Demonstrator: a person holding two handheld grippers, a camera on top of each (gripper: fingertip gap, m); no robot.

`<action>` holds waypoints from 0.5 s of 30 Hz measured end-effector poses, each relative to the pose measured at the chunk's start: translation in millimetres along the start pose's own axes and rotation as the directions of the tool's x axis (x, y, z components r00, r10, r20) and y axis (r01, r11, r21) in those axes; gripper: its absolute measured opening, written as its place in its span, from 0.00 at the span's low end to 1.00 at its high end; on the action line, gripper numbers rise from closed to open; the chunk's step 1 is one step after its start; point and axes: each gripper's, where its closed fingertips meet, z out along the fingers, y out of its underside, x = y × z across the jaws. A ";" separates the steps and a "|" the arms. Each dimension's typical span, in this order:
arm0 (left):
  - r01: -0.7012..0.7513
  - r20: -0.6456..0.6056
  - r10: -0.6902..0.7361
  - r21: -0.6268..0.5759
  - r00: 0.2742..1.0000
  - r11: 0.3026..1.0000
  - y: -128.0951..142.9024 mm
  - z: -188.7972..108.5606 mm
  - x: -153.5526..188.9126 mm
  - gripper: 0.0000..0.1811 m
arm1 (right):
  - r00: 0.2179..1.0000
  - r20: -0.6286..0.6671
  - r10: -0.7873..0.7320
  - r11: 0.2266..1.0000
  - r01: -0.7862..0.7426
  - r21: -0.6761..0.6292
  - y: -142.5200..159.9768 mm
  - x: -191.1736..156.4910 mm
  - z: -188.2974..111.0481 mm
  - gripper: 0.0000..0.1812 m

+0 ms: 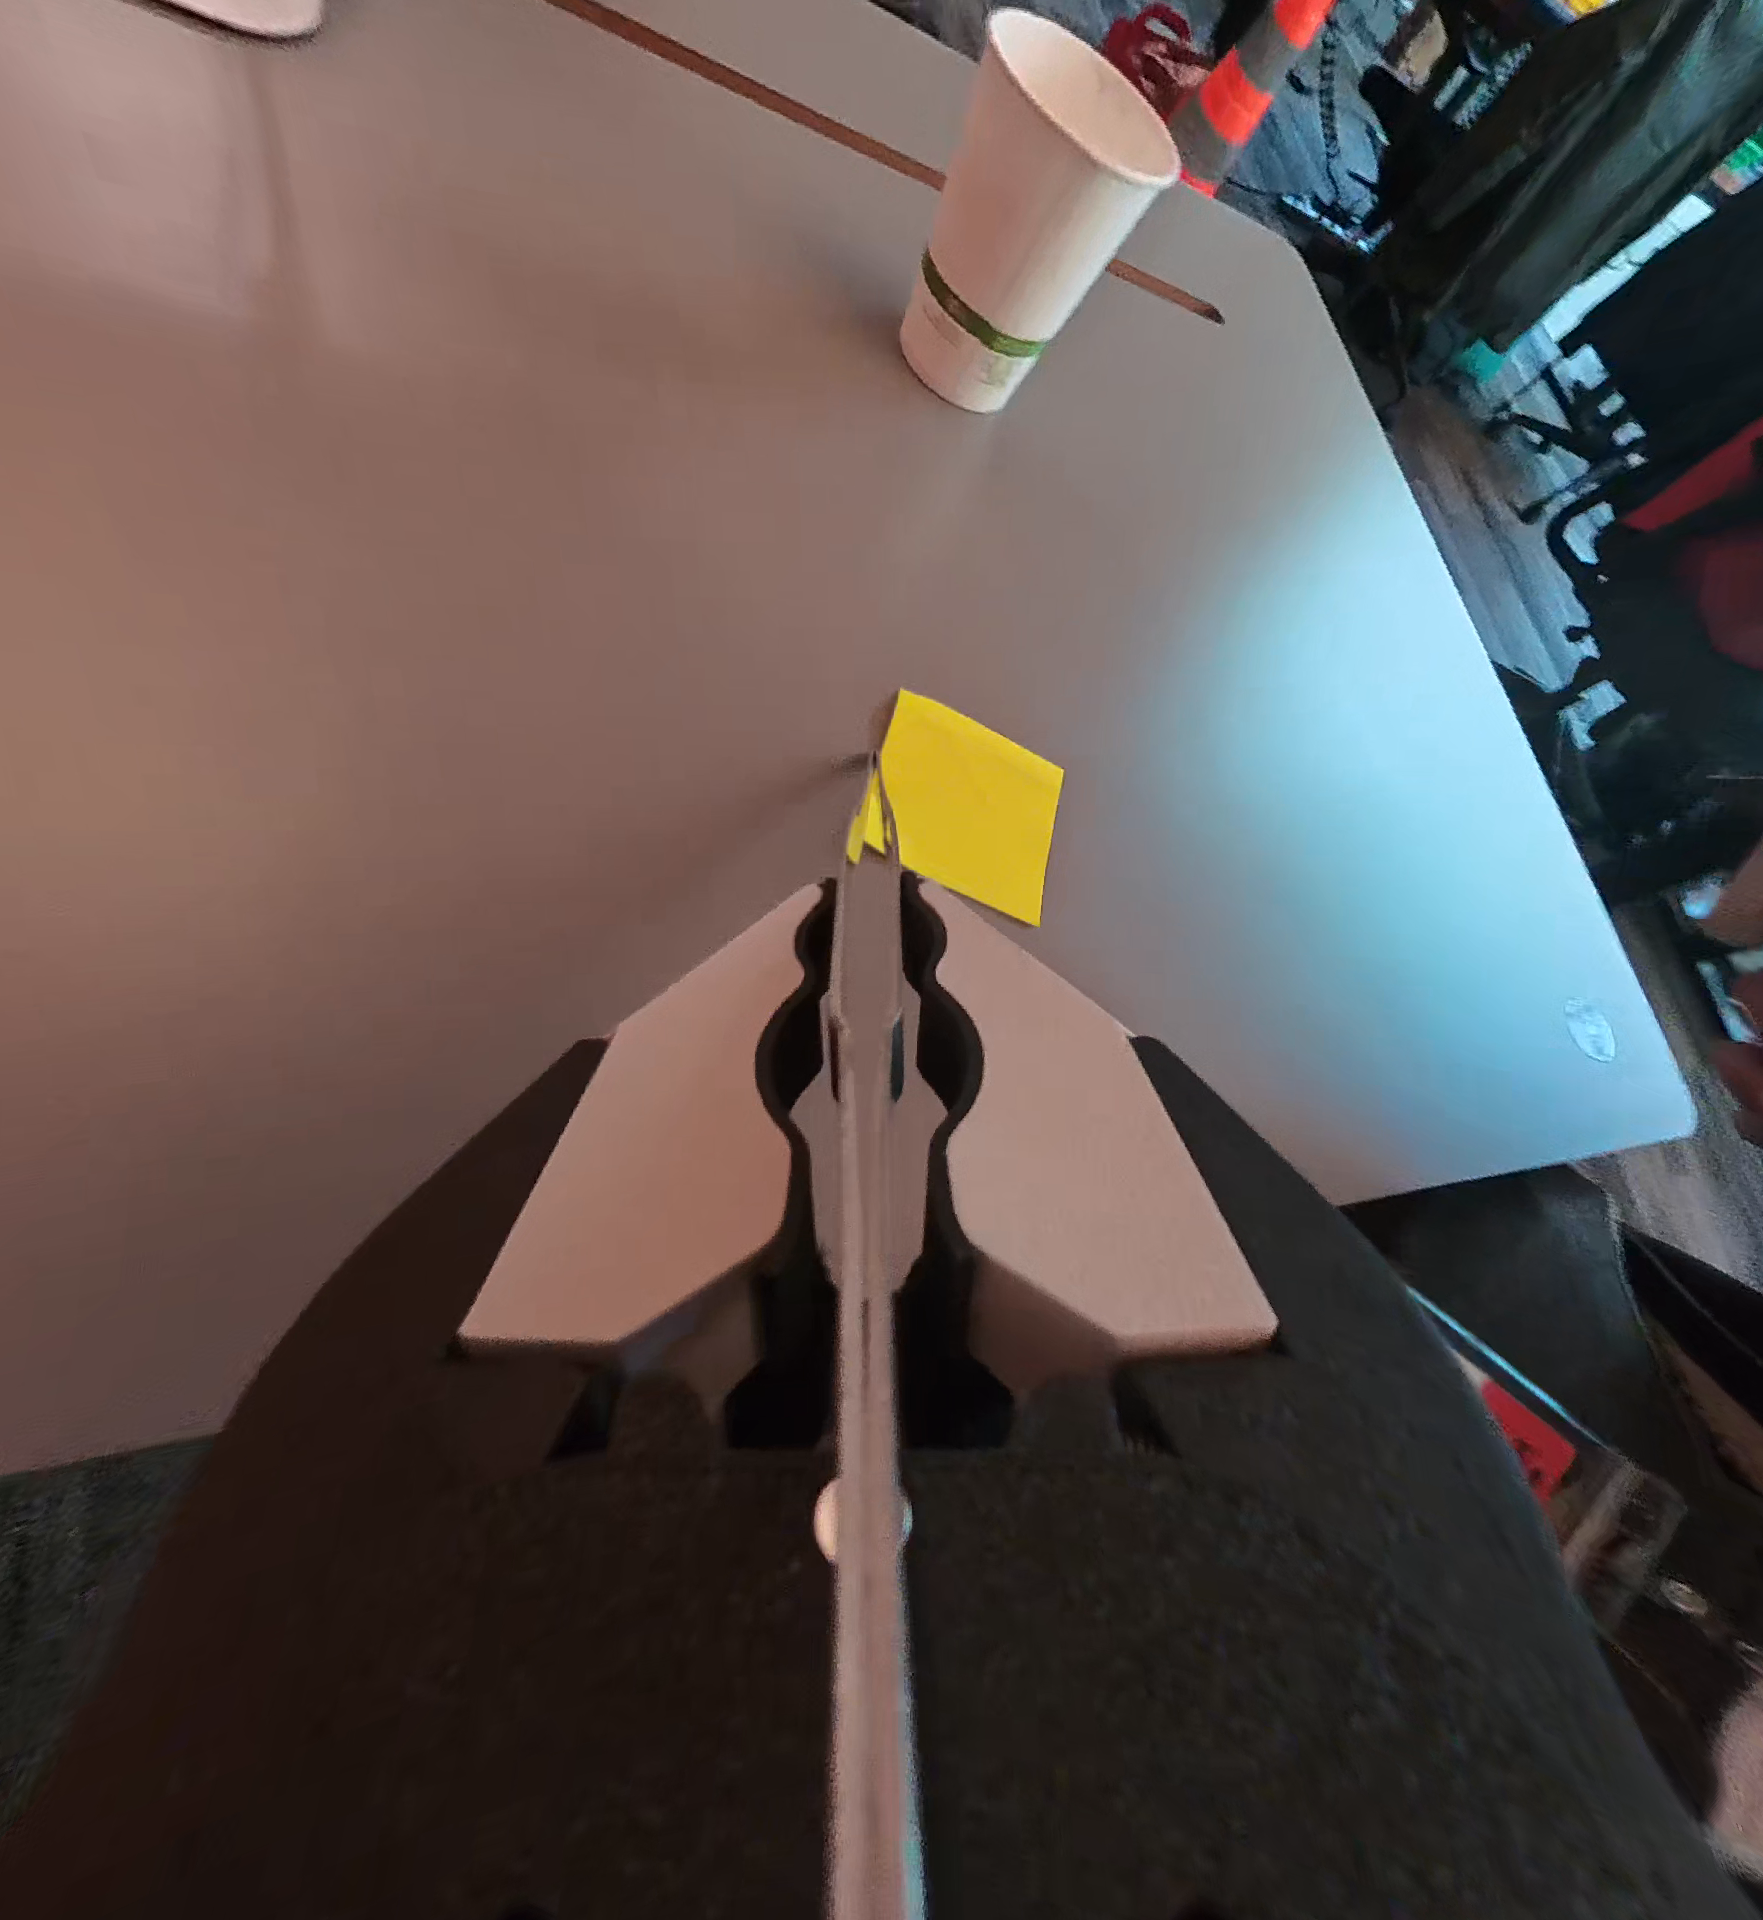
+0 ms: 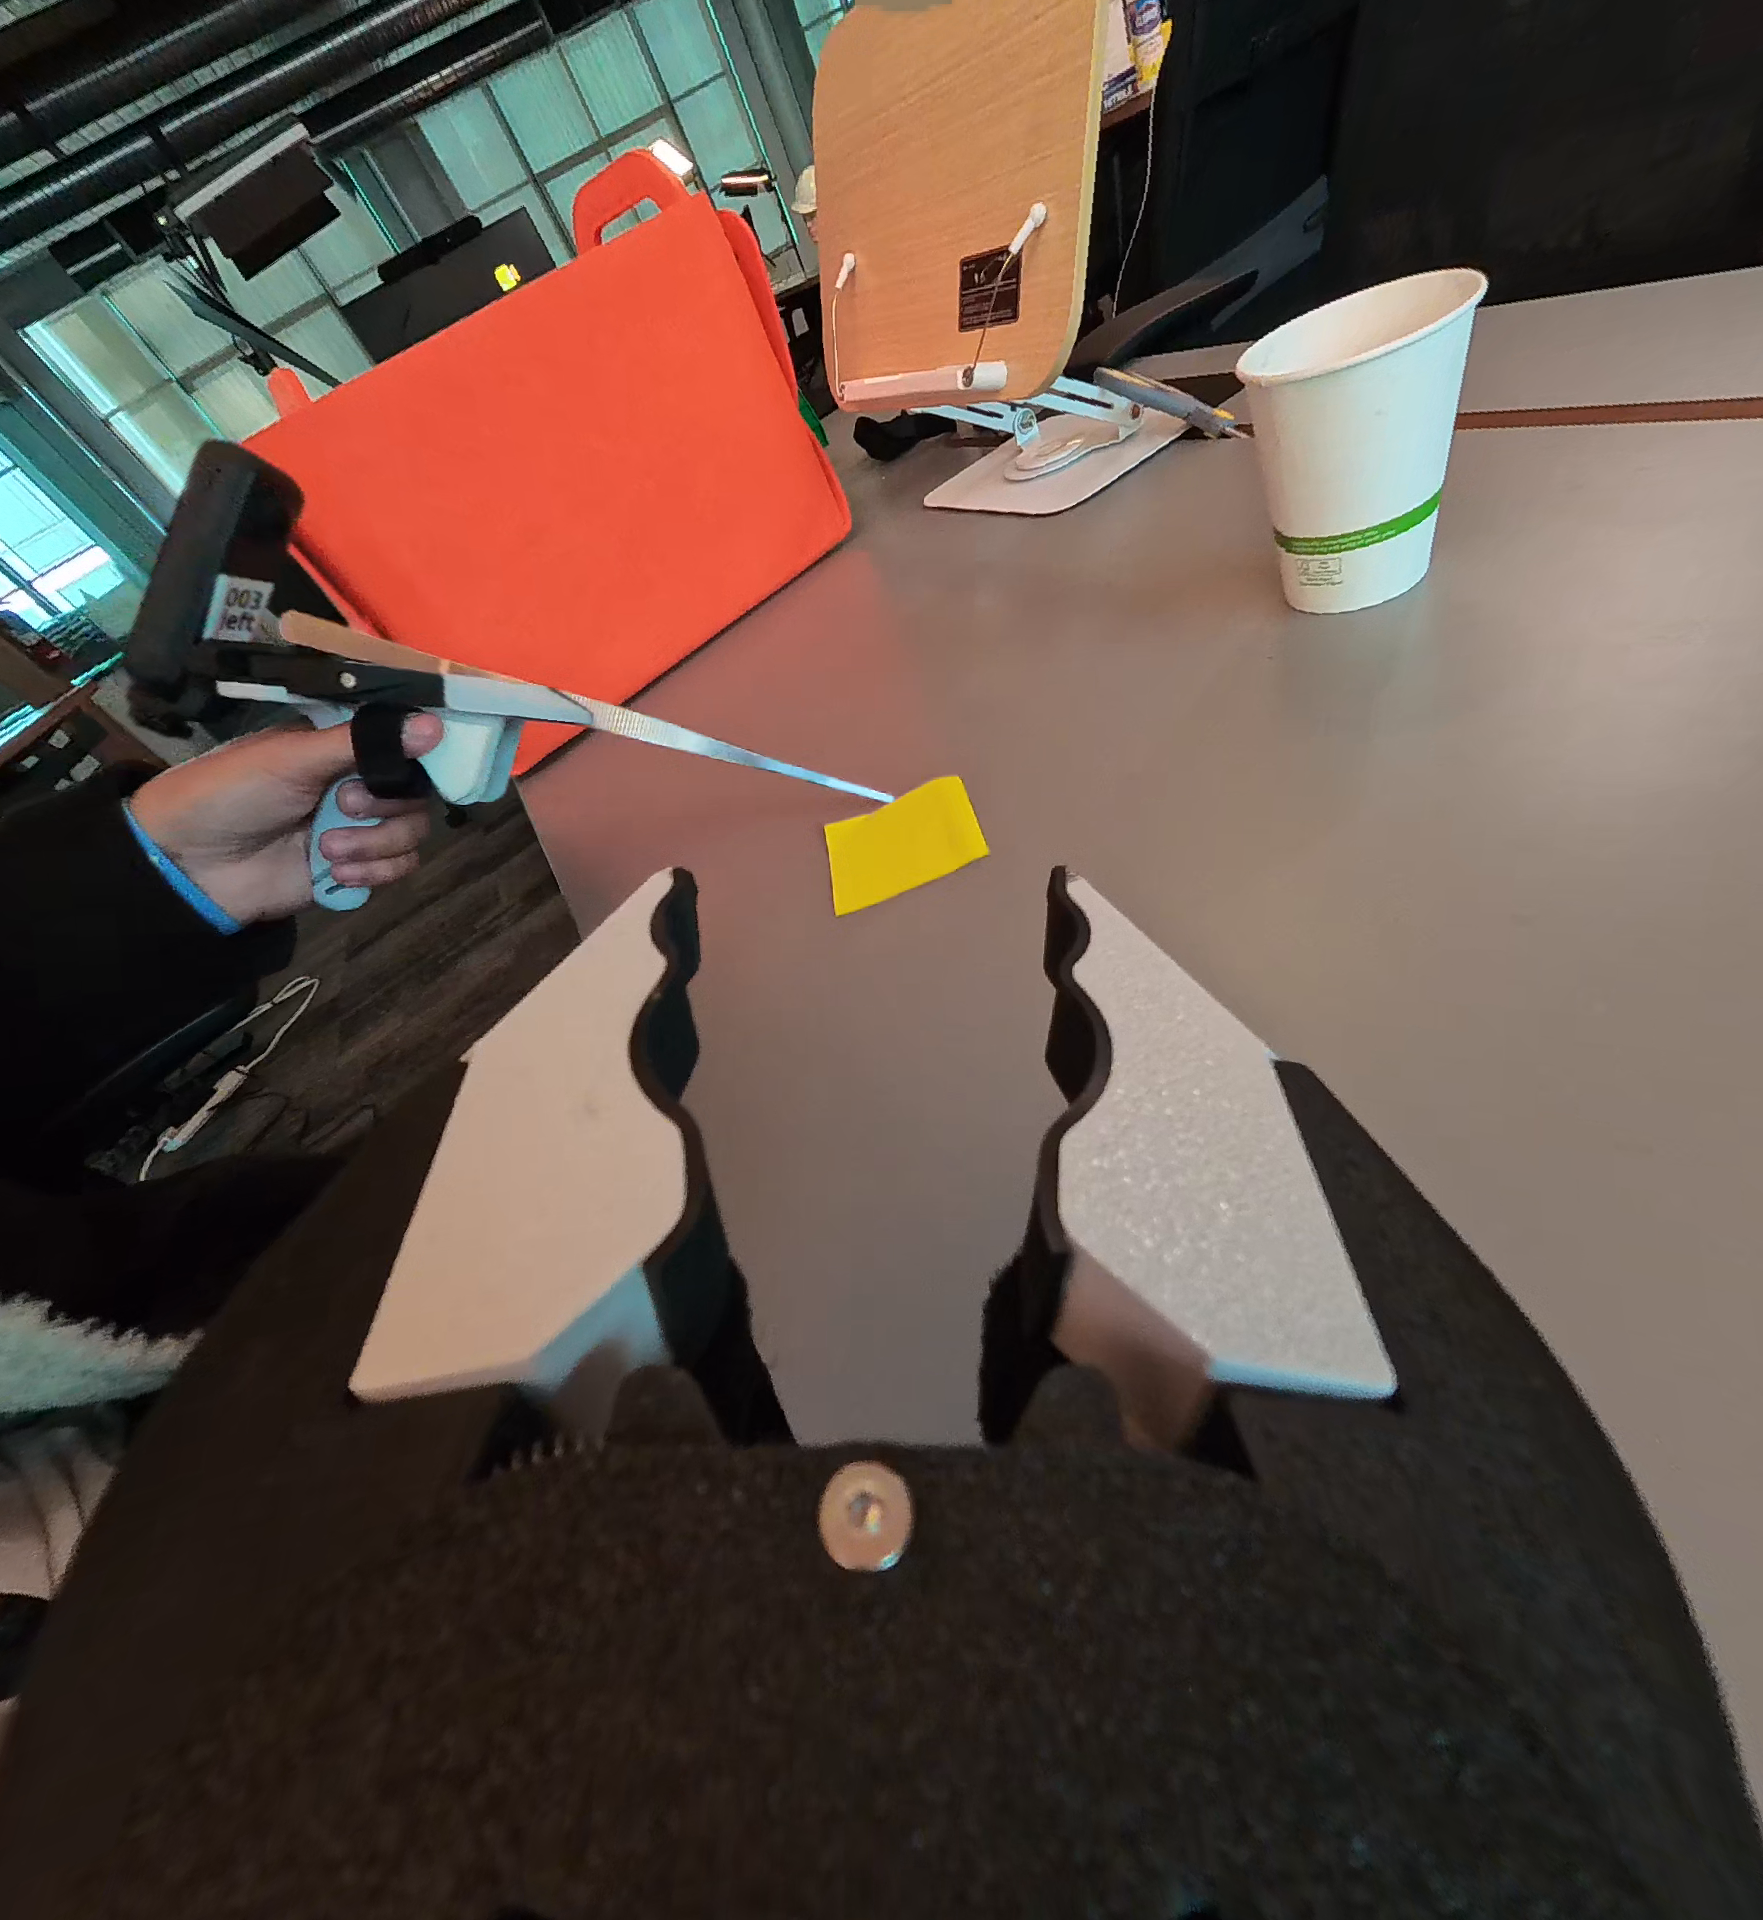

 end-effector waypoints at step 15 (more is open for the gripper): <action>0.087 0.004 -0.087 0.040 0.996 0.995 8.3 -47.0 6.8 0.09 | 1.000 0.000 0.018 1.000 -0.018 -0.009 2.6 2.6 1.1 0.36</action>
